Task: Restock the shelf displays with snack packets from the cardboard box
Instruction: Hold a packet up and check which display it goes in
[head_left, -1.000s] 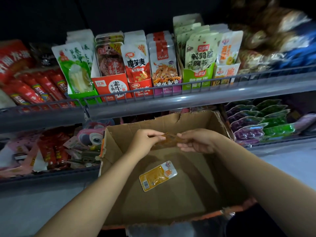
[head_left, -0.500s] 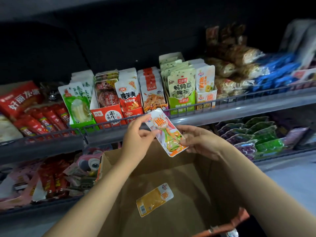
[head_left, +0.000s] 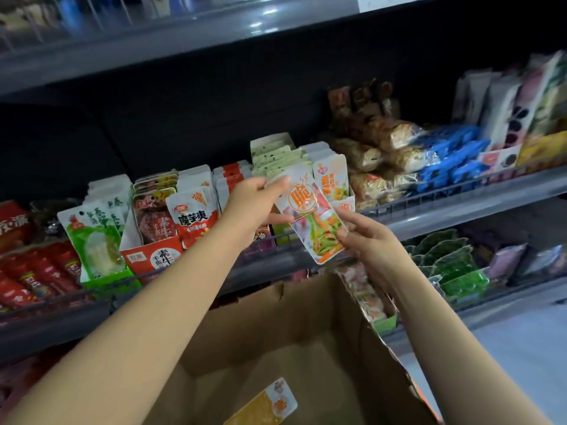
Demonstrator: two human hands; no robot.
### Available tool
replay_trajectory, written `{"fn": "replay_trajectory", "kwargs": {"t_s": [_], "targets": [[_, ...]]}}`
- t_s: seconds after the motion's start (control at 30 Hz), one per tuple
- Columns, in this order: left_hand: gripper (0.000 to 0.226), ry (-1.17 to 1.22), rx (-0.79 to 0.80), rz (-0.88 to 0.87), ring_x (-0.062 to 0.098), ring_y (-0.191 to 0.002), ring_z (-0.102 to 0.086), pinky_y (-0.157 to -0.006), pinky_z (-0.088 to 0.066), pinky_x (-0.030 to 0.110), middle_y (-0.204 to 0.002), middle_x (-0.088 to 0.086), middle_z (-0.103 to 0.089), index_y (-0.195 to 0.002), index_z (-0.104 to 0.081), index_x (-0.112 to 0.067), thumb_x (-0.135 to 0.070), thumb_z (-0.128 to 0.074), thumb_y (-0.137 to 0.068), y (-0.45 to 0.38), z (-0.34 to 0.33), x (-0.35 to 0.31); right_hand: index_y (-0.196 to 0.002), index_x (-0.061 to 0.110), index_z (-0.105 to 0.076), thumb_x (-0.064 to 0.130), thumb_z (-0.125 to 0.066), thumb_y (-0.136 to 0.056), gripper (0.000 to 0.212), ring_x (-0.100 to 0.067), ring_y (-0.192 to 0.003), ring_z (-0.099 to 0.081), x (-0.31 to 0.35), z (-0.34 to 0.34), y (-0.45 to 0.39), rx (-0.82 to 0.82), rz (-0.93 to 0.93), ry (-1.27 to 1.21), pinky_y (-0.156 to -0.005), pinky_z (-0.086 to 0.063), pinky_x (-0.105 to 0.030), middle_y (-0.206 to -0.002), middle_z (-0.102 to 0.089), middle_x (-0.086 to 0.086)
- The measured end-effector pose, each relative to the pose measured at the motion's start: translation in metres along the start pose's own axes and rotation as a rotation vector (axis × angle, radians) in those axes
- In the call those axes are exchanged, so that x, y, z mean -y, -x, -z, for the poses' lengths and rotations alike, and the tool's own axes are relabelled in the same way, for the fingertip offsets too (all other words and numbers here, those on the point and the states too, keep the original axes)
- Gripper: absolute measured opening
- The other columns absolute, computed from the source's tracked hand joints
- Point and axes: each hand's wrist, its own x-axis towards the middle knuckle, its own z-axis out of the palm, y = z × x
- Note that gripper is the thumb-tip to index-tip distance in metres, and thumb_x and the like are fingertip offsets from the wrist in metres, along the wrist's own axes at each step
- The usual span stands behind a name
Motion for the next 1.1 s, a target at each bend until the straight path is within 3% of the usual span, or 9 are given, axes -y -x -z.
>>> {"fn": "replay_trajectory", "kwargs": {"t_s": [0.13,0.27,0.37,0.5,0.6,0.7,0.83,0.97,1.1], "targets": [[0.028,0.026,0.083,-0.021,0.015,-0.068,-0.071,-0.065,-0.060,0.028,-0.109,0.007,-0.062,-0.110,-0.060,-0.004,-0.023,-0.064,-0.090,-0.019,-0.014,-0.024,-0.116,0.028,-0.063,0.002,-0.056,-0.091,0.037,-0.006,-0.084,-0.065,0.003,0.003,-0.006,-0.142,0.120,0.112,-0.070,-0.051,-0.016,-0.095,-0.069,0.001],[0.014,0.044,0.060,-0.108,0.023,-0.076,-0.072,-0.074,-0.059,0.033,-0.104,0.010,-0.068,-0.096,-0.065,-0.009,-0.021,-0.063,-0.091,-0.037,-0.031,-0.037,-0.117,0.025,-0.063,0.008,-0.060,-0.090,0.032,-0.012,-0.100,-0.063,0.002,0.006,-0.017,-0.380,0.266,0.242,-0.090,-0.052,-0.031,-0.111,-0.067,0.000],[0.012,0.037,0.028,-0.171,0.022,-0.075,-0.072,-0.083,-0.057,0.037,-0.098,0.004,-0.069,-0.089,-0.065,-0.013,-0.024,-0.061,-0.092,-0.047,-0.043,-0.040,-0.131,0.019,-0.054,0.011,-0.059,-0.091,0.041,-0.001,-0.098,-0.058,0.004,0.012,-0.025,-0.473,0.302,0.328,-0.089,-0.048,-0.018,-0.121,-0.059,0.000],[0.012,0.030,-0.036,-0.242,0.020,-0.077,-0.071,-0.077,-0.059,0.031,-0.098,0.006,-0.068,-0.090,-0.064,-0.012,-0.022,-0.059,-0.093,-0.057,-0.050,-0.036,-0.142,0.019,-0.040,0.007,-0.052,-0.094,0.051,0.001,-0.114,-0.048,0.003,0.016,-0.033,-0.399,0.306,0.459,-0.092,-0.038,-0.006,-0.140,-0.044,0.003],[0.013,-0.022,-0.050,-0.314,0.018,-0.075,-0.071,-0.071,-0.058,0.024,-0.092,0.002,-0.068,-0.084,-0.063,-0.016,-0.022,-0.058,-0.094,-0.061,-0.050,-0.032,-0.147,0.019,-0.030,0.004,-0.049,-0.094,0.058,-0.011,-0.136,-0.033,-0.002,0.019,-0.042,-0.311,0.285,0.596,-0.108,-0.031,-0.021,-0.150,-0.033,-0.001],[0.014,-0.144,-0.074,-0.383,0.013,-0.070,-0.071,-0.068,-0.057,0.023,-0.084,-0.005,-0.068,-0.084,-0.064,-0.018,-0.026,-0.058,-0.093,-0.063,-0.052,-0.030,-0.150,0.020,-0.024,0.005,-0.048,-0.093,0.063,-0.017,-0.141,-0.022,-0.007,0.019,-0.049,-0.250,0.292,0.709,-0.117,-0.022,-0.043,-0.153,-0.030,-0.001],[0.014,-0.311,-0.128,-0.420,0.009,-0.065,-0.070,-0.061,-0.053,0.018,-0.082,-0.007,-0.068,-0.087,-0.063,-0.020,-0.029,-0.054,-0.095,-0.066,-0.054,-0.033,-0.150,0.013,-0.018,0.009,-0.051,-0.093,0.066,-0.016,-0.142,-0.016,-0.012,0.012,-0.053,-0.262,0.332,0.889,-0.114,-0.005,-0.031,-0.154,-0.025,-0.002],[0.016,-0.453,-0.149,-0.521,0.007,-0.066,-0.066,-0.062,-0.047,0.011,-0.077,-0.010,-0.065,-0.091,-0.069,-0.018,-0.026,-0.055,-0.094,-0.067,-0.055,-0.036,-0.151,0.015,-0.013,0.015,-0.055,-0.092,0.072,-0.022,-0.142,-0.017,-0.021,0.012,-0.057,-0.236,0.303,0.942,-0.113,-0.005,-0.031,-0.155,-0.023,-0.003],[0.020,-0.645,-0.133,-0.555,0.007,-0.063,-0.058,-0.060,-0.047,0.024,-0.078,-0.006,-0.065,-0.087,-0.070,-0.014,-0.026,-0.056,-0.093,-0.072,-0.059,-0.031,-0.150,0.013,-0.016,0.015,-0.057,-0.090,0.072,-0.028,-0.138,-0.014,-0.023,0.008,-0.056,-0.291,0.255,0.903,-0.113,-0.016,-0.039,-0.153,-0.017,-0.004]]}}
